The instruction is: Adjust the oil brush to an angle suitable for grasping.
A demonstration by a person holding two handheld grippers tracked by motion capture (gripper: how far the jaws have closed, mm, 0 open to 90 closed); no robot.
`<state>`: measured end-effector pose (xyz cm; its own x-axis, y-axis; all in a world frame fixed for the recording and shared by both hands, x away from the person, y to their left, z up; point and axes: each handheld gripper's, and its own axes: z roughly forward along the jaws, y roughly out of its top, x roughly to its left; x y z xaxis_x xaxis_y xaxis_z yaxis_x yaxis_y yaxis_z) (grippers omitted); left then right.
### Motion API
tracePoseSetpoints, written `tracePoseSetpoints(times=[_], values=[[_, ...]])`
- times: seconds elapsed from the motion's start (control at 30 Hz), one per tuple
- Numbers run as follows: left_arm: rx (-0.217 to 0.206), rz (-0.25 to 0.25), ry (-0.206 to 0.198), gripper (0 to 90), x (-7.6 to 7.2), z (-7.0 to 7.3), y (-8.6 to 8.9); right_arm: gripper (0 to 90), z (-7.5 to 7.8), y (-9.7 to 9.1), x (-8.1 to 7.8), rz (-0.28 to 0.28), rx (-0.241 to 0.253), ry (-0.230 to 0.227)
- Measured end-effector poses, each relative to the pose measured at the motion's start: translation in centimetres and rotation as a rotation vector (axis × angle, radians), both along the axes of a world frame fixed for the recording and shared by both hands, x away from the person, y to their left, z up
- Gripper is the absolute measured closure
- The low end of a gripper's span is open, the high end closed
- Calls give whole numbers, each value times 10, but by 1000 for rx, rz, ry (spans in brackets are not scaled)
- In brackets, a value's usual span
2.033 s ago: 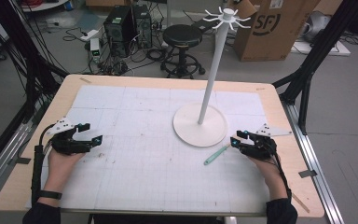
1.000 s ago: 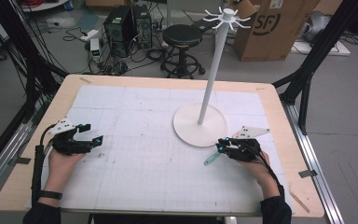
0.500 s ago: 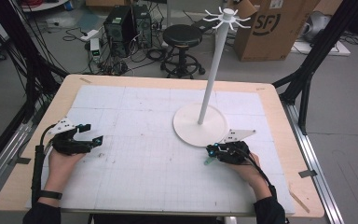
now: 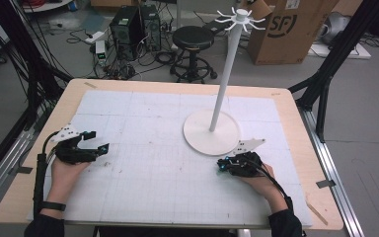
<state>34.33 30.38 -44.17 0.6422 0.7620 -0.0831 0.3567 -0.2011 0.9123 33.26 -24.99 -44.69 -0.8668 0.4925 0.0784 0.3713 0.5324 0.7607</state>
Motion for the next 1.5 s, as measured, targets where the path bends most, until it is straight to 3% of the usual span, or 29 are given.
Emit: tracePoseSetpoints(times=[0.33, 0.8, 1.3, 1.5], values=[[-1, -1, -1, 199, 0, 0, 0, 825, -1, -12, -8, -9, 9, 15], [1, -2, -1, 199, 0, 0, -1, 825, 0, -47, -24, -49, 18, 28], [-1, -1, 1, 200, 1, -1, -2, 825, 3, -96, -41, -159, 31, 10], [-5, -1, -2, 201, 1, -2, -4, 825, 5, -90, -43, -148, 66, -4]])
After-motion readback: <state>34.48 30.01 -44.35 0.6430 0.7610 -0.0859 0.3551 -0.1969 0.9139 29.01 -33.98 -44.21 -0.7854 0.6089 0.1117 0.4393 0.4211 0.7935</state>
